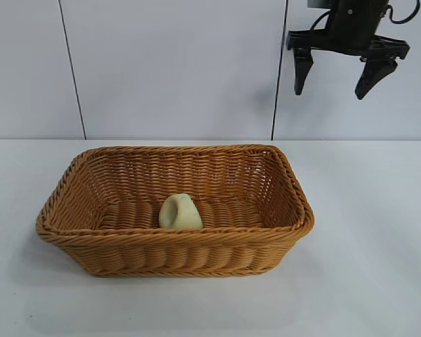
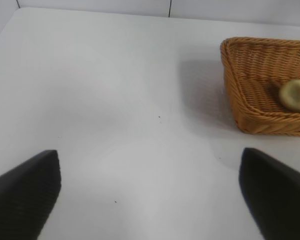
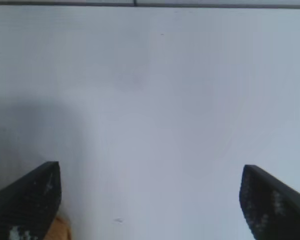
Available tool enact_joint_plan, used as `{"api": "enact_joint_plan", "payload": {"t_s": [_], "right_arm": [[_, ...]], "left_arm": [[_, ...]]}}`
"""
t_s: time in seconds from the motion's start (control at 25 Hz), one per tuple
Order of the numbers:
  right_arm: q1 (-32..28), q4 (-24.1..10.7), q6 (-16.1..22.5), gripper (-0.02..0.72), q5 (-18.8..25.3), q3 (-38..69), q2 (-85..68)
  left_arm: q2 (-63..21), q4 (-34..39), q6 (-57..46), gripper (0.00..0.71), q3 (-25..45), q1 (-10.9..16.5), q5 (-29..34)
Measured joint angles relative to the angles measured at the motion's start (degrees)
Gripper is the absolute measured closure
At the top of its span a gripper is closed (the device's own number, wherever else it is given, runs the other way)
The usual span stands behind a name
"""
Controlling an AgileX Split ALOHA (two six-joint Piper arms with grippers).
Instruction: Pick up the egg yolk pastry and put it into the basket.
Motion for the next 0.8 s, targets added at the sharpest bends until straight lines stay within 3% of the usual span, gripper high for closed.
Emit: {"api": "enact_joint_plan", "payload": {"t_s": [0.24,0.48,0.8], "right_arm": [[-1.8,-0.3,-0.5,0.008,0.0,1.1,-0.7],[-1.9,-3.8,-1.0,0.008,-0.1,10.1,-5.5],[-2.1,-0.7,-3.4,0.008,0.0,27.8,-15.7]], "left_arm": [[0.0,0.0,0.0,0.014,0.0,0.0,0.0],[0.0,0.0,0.0,0.014,0.0,0.0,0.0],[0.0,0.0,0.0,0.014,0.0,0.0,0.0]]}}
